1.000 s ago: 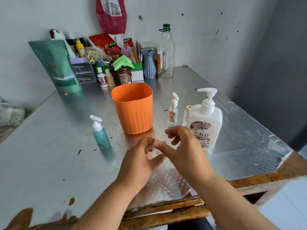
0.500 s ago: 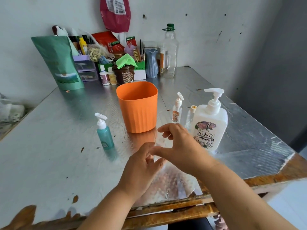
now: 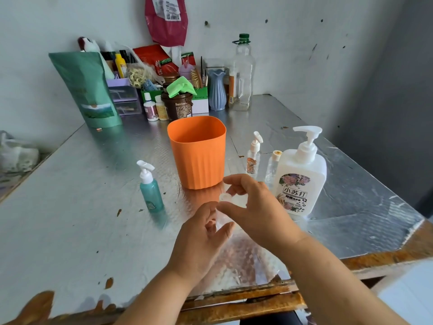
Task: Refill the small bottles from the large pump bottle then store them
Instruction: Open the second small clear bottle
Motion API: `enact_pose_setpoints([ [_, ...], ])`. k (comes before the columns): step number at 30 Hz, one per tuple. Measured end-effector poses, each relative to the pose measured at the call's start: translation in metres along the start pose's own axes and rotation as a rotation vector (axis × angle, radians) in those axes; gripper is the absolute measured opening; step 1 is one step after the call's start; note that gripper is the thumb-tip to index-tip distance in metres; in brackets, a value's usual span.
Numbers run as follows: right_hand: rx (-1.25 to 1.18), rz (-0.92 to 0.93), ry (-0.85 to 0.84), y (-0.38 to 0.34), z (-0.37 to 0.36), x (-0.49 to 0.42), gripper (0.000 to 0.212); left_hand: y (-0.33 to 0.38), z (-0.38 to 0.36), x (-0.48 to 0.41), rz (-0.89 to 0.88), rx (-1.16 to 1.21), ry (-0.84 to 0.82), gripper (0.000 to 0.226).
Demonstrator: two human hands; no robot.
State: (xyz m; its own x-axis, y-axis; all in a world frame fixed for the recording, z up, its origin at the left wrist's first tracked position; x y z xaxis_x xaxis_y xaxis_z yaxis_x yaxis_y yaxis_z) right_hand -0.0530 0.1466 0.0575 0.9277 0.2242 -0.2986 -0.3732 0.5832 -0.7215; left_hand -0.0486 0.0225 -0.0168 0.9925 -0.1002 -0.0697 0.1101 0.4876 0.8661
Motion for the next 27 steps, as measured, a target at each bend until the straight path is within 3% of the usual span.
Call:
enact_pose_setpoints([
  [5,0.0,0.02,-0.045,-0.005,-0.004,0.0,0.046,0.001,0.001,0.0,0.0,0.001,0.006,0.052],
  [9,-0.004,0.006,-0.005,-0.005,0.001,-0.002,0.029,0.0,0.003,0.0,0.018,-0.051,0.02,0.063],
  [15,-0.025,0.004,-0.089,-0.009,-0.006,-0.001,0.031,0.0,0.004,0.0,0.013,-0.047,0.029,0.055],
  [20,-0.003,0.024,0.077,-0.011,0.004,-0.004,0.011,0.004,0.003,0.001,0.012,-0.082,0.026,0.05],
  [27,-0.099,-0.015,0.095,-0.003,0.003,0.0,0.027,-0.004,0.001,-0.003,0.026,-0.04,0.016,0.057],
])
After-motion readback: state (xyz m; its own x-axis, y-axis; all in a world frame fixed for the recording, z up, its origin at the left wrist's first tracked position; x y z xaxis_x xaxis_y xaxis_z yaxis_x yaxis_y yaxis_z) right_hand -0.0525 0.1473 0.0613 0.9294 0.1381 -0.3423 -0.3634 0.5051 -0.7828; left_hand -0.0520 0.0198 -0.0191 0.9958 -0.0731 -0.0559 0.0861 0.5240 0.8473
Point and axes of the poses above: each hand's wrist, its own x-axis away from the middle knuckle, its own z-axis out of the back of the hand, y = z × x, the point moved 7 cm from there along -x, towards the middle knuckle, and after that the axes turned 6 degrees about z, right-handed, at the moved point
